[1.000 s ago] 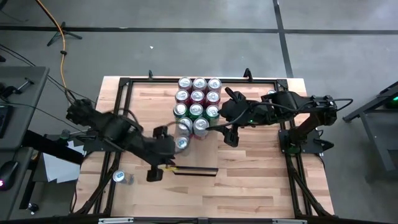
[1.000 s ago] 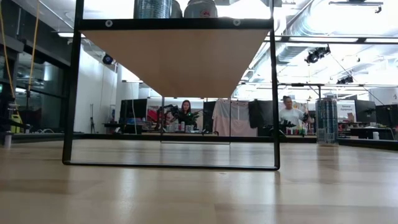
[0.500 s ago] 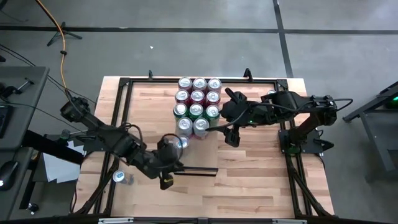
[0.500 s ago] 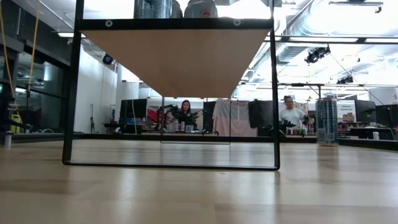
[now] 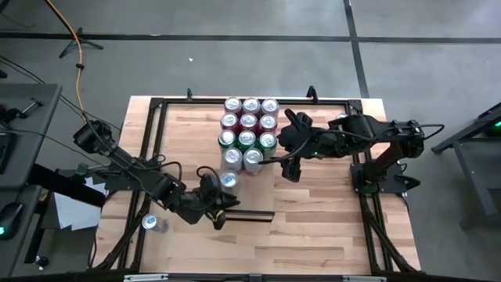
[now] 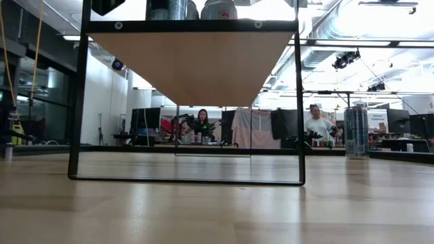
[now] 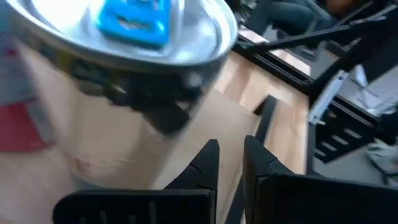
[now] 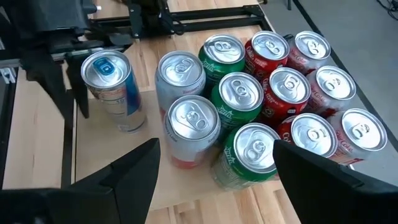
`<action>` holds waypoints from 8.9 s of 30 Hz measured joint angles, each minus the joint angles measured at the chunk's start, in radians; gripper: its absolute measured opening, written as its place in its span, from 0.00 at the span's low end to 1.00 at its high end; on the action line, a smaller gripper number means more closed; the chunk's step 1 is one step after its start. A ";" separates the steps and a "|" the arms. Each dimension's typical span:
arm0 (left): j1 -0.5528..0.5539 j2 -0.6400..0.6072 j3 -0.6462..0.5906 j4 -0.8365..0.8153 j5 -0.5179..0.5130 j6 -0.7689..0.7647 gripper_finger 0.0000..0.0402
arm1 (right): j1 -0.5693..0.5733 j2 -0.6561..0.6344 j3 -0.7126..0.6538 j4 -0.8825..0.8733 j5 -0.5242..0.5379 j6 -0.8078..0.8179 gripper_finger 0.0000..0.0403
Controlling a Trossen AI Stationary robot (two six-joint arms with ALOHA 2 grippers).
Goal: Place canned beverage on shelf
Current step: Put the top left blue soda can on the shelf, then put the top right blue soda can on the shelf
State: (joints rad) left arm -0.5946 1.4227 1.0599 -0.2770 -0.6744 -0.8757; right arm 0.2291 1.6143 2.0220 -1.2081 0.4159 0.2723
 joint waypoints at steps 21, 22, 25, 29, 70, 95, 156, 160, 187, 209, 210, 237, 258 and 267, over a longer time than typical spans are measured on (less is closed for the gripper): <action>0.060 -0.022 0.001 -0.122 -0.050 0.051 0.00 | 0.000 0.000 0.000 0.010 0.049 0.037 0.74; 0.060 -0.022 0.001 -0.125 -0.049 0.057 0.00 | 0.000 0.000 0.000 0.010 0.049 0.041 0.74; 0.061 -0.041 0.001 -0.135 -0.017 0.074 0.00 | 0.000 0.000 0.000 0.010 0.047 0.041 0.74; 0.055 -0.125 0.032 -0.241 0.130 0.117 0.00 | 0.006 0.000 0.000 -0.024 0.031 0.041 0.74; 0.384 -0.627 -0.005 0.095 0.430 0.774 0.00 | -0.437 -0.308 -0.397 -0.369 0.281 0.730 0.74; 0.386 -0.621 -0.006 0.008 0.418 0.695 0.00 | -0.989 -0.423 -1.076 0.158 0.079 0.798 0.74; 0.386 -0.543 -0.006 0.021 0.322 0.733 0.09 | -0.151 -0.146 -0.020 0.047 -0.529 -0.255 0.55; 0.386 -0.585 -0.005 0.054 0.314 0.741 0.10 | -0.108 0.015 0.148 -0.032 -0.530 -0.273 0.55; 0.386 -0.626 -0.005 0.027 0.275 0.739 0.11 | -0.009 0.393 0.295 -0.112 -0.299 -0.087 0.55; 0.386 -0.626 -0.005 0.027 0.274 0.739 0.11 | -0.008 0.430 0.312 -0.110 -0.273 -0.143 0.71; 0.386 -0.626 -0.005 0.026 0.274 0.739 0.11 | -0.007 0.429 0.323 -0.109 -0.273 -0.159 0.71; 0.386 -0.623 -0.005 -0.011 0.258 0.729 0.11 | 0.109 0.270 0.070 -0.210 -0.290 -0.105 0.05; 0.386 -0.624 -0.005 -0.015 0.260 0.695 0.11 | 0.091 0.064 -0.517 0.521 -0.138 0.329 0.00; 0.386 -0.624 -0.005 -0.015 0.260 0.695 0.11 | 0.077 0.094 -0.517 0.593 -0.128 0.296 0.00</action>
State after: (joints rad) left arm -0.2084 0.7990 1.0546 -0.2924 -0.4141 -0.1806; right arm 0.3062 1.7085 1.5051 -0.6146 0.2878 0.5686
